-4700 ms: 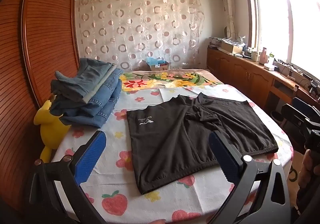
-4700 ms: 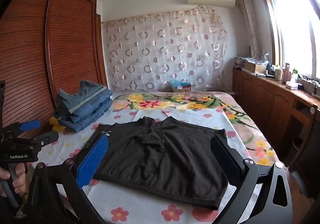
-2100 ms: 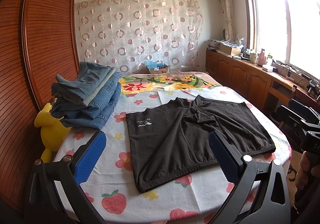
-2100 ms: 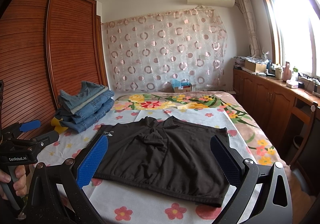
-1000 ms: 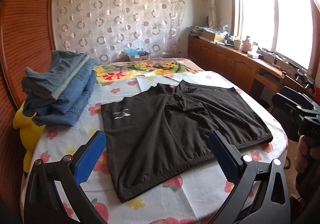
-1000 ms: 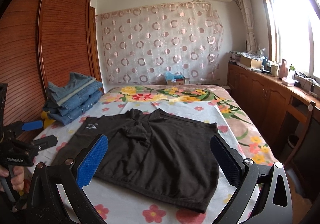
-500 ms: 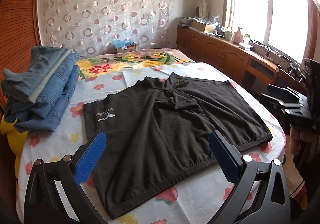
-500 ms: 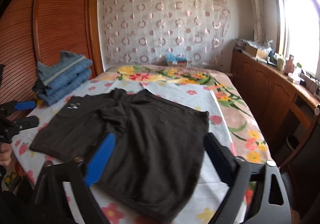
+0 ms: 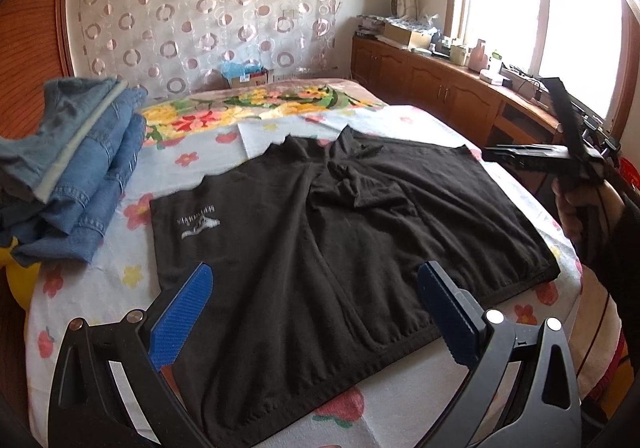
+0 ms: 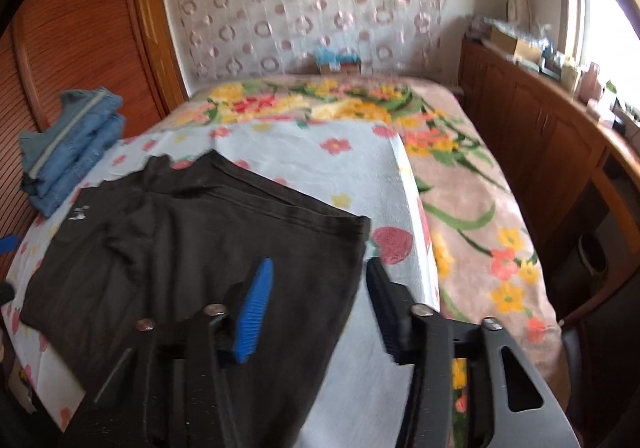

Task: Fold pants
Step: 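Move the right gripper toward the hem of the black shorts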

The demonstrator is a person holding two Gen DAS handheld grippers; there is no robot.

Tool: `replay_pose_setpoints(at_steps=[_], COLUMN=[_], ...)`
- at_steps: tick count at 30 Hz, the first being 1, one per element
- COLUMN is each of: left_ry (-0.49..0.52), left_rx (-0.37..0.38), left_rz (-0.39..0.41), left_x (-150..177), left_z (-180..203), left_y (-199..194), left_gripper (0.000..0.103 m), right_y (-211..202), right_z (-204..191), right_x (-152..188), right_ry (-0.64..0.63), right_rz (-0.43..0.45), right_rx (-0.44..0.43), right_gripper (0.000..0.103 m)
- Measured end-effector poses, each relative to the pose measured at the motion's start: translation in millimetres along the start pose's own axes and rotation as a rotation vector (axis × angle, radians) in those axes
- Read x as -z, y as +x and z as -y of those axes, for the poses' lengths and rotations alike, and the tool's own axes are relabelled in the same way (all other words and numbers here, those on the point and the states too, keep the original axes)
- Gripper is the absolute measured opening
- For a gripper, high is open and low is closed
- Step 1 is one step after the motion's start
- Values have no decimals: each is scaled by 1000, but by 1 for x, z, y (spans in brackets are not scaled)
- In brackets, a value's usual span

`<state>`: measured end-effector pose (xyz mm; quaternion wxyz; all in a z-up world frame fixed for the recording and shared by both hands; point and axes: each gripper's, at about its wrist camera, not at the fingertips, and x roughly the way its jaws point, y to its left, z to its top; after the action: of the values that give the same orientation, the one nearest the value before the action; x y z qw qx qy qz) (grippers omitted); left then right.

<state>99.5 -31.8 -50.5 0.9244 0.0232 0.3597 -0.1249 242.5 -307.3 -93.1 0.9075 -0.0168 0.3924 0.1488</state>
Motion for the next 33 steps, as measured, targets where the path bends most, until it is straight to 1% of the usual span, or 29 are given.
replay_pose_setpoints(at_steps=[1, 3, 4, 7, 8, 10, 11, 12, 14, 15, 17, 18, 20, 24, 26, 27, 29, 31, 32, 33], left_ry=[-4, -7, -8, -9, -11, -14, -17, -18, -24, -26, -30, -33, -36, -38, -43, -44, -45, -47, -47, -49], left_rx=[-1, -8, -12, -21, -22, -19, -23, -25, -28, -30, -35, -35, -34, -39, -36, -35, -32, -31, -28, -25], left_rz=[-9, -23, -31, -52, -58, -66, -72, -75, -84, -89, -97, -99, -102, -111, -113, -112, -106, -104, -100, -96], left_x=[2, 5, 7, 12, 14, 18, 20, 21, 24, 25, 28, 29, 32, 35, 36, 37, 35, 36, 37, 37], left_z=[-1, -3, -4, -7, -9, -12, -14, -15, -18, -19, -21, -23, -24, -27, -27, -27, -29, -30, -31, -32], left_y=[3, 8, 10, 15, 17, 18, 19, 20, 22, 23, 25, 26, 25, 25, 24, 22, 21, 17, 14, 12], left_gripper=[103, 103, 103, 103, 103, 103, 103, 103, 103, 103, 103, 103, 103, 103, 103, 103, 103, 103, 103, 103], right_y=[6, 11, 13, 13, 9, 2, -3, -11, -11, -15, -22, -22, -29, -40, -49, -53, -61, -72, -80, -85], right_z=[3, 8, 10, 9, 6, 0, -2, -5, -13, -14, -16, -14, -19, -26, -32, -32, -33, -35, -40, -45], right_x=[-5, -13, -17, -27, -28, -30, -30, -30, -36, -36, -36, -37, -36, -28, -25, -23, -21, -14, -9, -3], right_ry=[7, 27, 37, 54, 46, 33, 32, 26, 7, 5, 22, 31, 27, 35, 42, 42, 29, 2, -11, -23], right_rz=[-21, -46, -56, -89, -84, -84, -85, -82, -65, -62, -45, -37, -33, -41, -32, -27, -11, 8, 19, 29], right_rx=[10, 32, 38, 30, 36, 37, 29, 20, 24, 29, 120, 129, 187, 177, 175, 165, 131, 106, 91, 71], right_gripper=[43, 38, 37, 33, 31, 23, 10, 6, 4, 4, 4, 4, 4, 4, 4, 8, 12, 19, 26, 30])
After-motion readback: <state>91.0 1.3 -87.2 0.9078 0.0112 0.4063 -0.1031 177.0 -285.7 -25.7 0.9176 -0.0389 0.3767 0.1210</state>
